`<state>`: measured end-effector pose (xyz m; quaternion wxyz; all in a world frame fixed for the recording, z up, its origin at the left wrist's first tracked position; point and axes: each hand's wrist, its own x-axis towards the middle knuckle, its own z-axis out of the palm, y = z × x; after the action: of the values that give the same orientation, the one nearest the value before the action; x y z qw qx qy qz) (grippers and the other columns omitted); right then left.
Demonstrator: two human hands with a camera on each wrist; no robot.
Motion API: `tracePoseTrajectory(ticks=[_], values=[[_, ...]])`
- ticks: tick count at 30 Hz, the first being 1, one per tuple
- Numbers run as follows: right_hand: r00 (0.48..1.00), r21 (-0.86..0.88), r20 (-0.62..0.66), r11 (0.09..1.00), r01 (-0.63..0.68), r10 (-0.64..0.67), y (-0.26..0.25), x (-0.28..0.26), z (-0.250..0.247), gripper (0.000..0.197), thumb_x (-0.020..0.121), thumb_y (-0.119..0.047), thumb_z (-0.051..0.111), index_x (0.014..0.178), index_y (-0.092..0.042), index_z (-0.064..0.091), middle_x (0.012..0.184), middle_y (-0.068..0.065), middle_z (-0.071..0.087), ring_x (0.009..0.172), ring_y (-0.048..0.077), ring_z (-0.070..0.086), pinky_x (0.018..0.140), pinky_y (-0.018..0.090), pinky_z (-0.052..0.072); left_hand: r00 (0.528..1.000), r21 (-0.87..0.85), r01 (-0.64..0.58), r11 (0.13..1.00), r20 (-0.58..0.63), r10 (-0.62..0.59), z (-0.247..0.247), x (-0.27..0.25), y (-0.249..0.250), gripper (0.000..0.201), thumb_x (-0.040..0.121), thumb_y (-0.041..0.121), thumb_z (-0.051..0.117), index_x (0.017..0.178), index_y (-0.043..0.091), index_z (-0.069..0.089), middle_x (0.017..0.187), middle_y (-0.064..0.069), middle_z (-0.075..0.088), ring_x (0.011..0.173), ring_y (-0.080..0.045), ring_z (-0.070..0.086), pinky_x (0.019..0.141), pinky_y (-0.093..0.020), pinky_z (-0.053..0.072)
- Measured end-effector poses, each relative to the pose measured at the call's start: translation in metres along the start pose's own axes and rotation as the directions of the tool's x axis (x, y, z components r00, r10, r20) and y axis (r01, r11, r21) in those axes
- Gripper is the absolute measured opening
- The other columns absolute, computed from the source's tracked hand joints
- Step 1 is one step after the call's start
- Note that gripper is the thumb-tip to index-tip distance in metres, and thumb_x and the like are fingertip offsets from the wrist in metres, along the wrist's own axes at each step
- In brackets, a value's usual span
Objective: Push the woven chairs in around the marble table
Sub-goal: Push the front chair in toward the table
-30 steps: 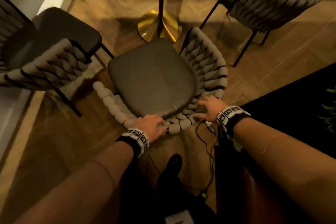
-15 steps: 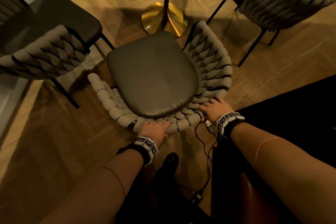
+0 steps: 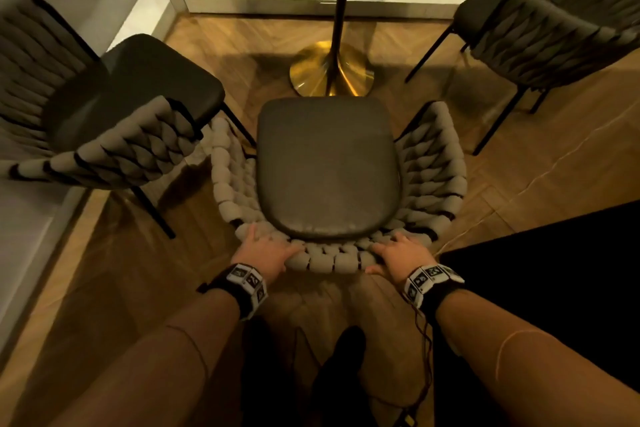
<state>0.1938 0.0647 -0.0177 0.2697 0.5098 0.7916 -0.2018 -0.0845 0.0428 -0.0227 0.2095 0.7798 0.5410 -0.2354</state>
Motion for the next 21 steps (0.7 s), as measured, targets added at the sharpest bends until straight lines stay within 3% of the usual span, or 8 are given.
tracePoseTrajectory(ticks=[3, 5, 7, 11, 15, 21], values=[[0.990, 0.037, -0.015, 0.989, -0.141, 0.142, -0.008, 0.014, -0.012, 0.060, 0.089, -0.060, 0.045, 0.142, -0.035, 0.035, 0.150, 0.001, 0.038, 0.136, 0.033, 0.029, 0.112, 0.049, 0.026, 0.993, -0.060, 0.094, 0.994, -0.068, -0.098, -0.018, 0.018, -0.040, 0.054, 0.096, 0.013, 0.035, 0.140, 0.044, 0.034, 0.151, 0.007, 0.038, 0.141, -0.027, 0.027, 0.117, -0.059, 0.009], [0.952, 0.087, 0.050, 0.949, -0.304, 0.301, -0.010, 0.025, -0.020, 0.066, 0.088, -0.064, 0.042, 0.146, -0.038, 0.026, 0.159, 0.001, 0.018, 0.143, 0.040, 0.012, 0.114, 0.057, 0.015, 0.988, -0.154, 0.126, 0.980, -0.072, -0.139, -0.032, 0.030, -0.060, 0.051, 0.093, 0.014, 0.042, 0.137, 0.042, 0.043, 0.148, 0.005, 0.041, 0.140, -0.024, 0.029, 0.116, -0.052, 0.017], [0.918, 0.097, 0.119, 0.916, -0.389, 0.377, -0.012, 0.035, -0.023, 0.064, 0.089, -0.063, 0.039, 0.146, -0.040, 0.023, 0.162, 0.001, 0.007, 0.144, 0.045, -0.002, 0.113, 0.063, 0.007, 0.992, -0.165, 0.100, 0.981, -0.061, -0.112, -0.038, 0.036, -0.073, 0.050, 0.089, 0.024, 0.055, 0.136, 0.039, 0.044, 0.146, 0.004, 0.043, 0.139, -0.023, 0.030, 0.115, -0.050, 0.020], [0.890, 0.149, 0.136, 0.879, -0.454, 0.436, -0.018, 0.039, -0.021, 0.056, 0.092, -0.057, 0.039, 0.145, -0.042, 0.025, 0.162, 0.005, 0.000, 0.143, 0.048, -0.013, 0.113, 0.066, 0.002, 0.991, -0.120, 0.080, 0.990, -0.097, -0.092, -0.034, 0.035, -0.080, 0.051, 0.087, 0.050, 0.056, 0.135, 0.035, 0.047, 0.150, 0.003, 0.040, 0.146, -0.027, 0.015, 0.119, -0.052, 0.011], [0.866, 0.242, 0.075, 0.834, -0.497, 0.494, -0.016, 0.046, -0.015, 0.049, 0.098, -0.042, 0.036, 0.146, -0.042, 0.022, 0.162, 0.008, -0.004, 0.142, 0.049, -0.013, 0.116, 0.062, 0.006, 0.985, -0.180, 0.105, 0.978, -0.114, -0.126, -0.037, 0.043, -0.078, 0.048, 0.089, 0.050, 0.053, 0.135, 0.039, 0.046, 0.152, 0.001, 0.035, 0.148, -0.032, 0.000, 0.120, -0.055, 0.007], [0.877, 0.292, 0.063, 0.832, -0.472, 0.476, 0.024, 0.080, -0.043, 0.049, 0.101, -0.025, 0.035, 0.146, -0.038, 0.023, 0.162, 0.010, -0.001, 0.142, 0.050, -0.011, 0.118, 0.055, 0.012, 0.986, -0.290, 0.144, 0.946, -0.042, -0.163, -0.068, 0.084, -0.078, 0.045, 0.090, 0.045, 0.054, 0.134, 0.041, 0.046, 0.153, 0.002, 0.033, 0.148, -0.031, -0.004, 0.118, -0.060, 0.004]])
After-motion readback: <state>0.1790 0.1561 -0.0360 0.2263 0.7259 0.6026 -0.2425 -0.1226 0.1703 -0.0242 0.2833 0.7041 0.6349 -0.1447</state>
